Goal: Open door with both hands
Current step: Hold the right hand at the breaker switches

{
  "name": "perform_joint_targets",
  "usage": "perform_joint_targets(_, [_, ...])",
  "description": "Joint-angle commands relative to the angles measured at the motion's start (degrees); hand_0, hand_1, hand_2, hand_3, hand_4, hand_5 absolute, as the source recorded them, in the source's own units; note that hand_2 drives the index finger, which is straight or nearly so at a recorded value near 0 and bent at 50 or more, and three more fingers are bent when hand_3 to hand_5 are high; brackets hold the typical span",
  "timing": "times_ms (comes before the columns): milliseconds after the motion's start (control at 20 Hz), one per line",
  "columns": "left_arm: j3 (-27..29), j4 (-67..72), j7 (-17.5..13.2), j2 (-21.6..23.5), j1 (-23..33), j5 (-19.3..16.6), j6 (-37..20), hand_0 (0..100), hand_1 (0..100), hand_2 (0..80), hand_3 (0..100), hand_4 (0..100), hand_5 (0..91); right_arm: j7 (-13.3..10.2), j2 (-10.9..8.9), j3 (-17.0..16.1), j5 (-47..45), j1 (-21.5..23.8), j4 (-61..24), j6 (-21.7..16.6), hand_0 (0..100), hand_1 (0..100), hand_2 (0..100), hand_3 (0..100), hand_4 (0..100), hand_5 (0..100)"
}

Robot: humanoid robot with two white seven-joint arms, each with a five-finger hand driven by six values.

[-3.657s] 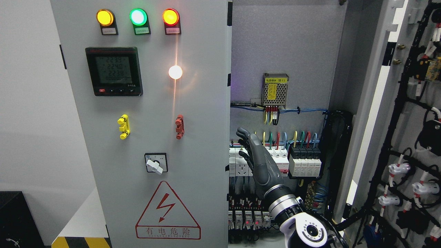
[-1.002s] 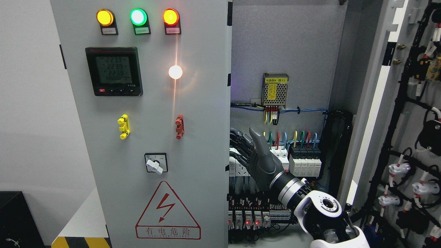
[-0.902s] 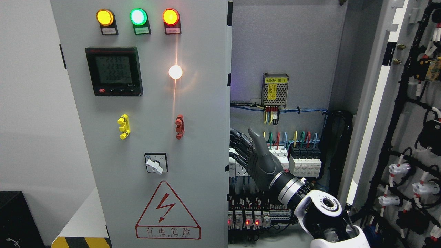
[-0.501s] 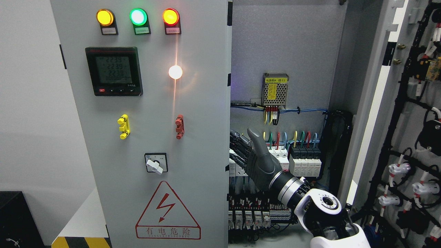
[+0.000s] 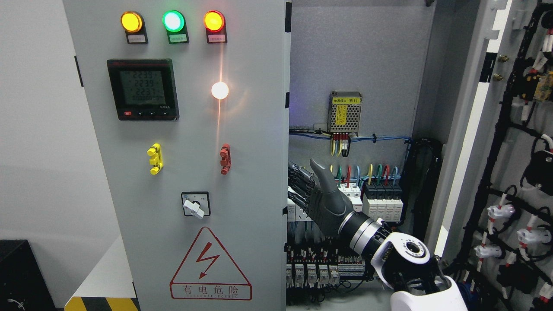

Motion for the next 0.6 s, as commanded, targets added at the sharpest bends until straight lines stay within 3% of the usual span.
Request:
perform_joint_targets(0, [0.0, 0.0, 0.0, 0.0, 0.0, 0.0, -0.1, 0, 0, 0.0, 0, 0, 0.0, 1.7, 1.49, -0.4, 0.0, -0.3, 0.7, 0.1, 0, 0, 0, 0, 0, 0])
perform_joint_targets(551, [0.0, 0.0, 0.0, 0.0, 0.0, 0.0, -0.1, 0, 0, 0.0, 0, 0, 0.0, 3.6, 1.49, -0.4, 0.0, -0.6, 0.7, 0.2, 0, 0, 0, 0, 0, 0])
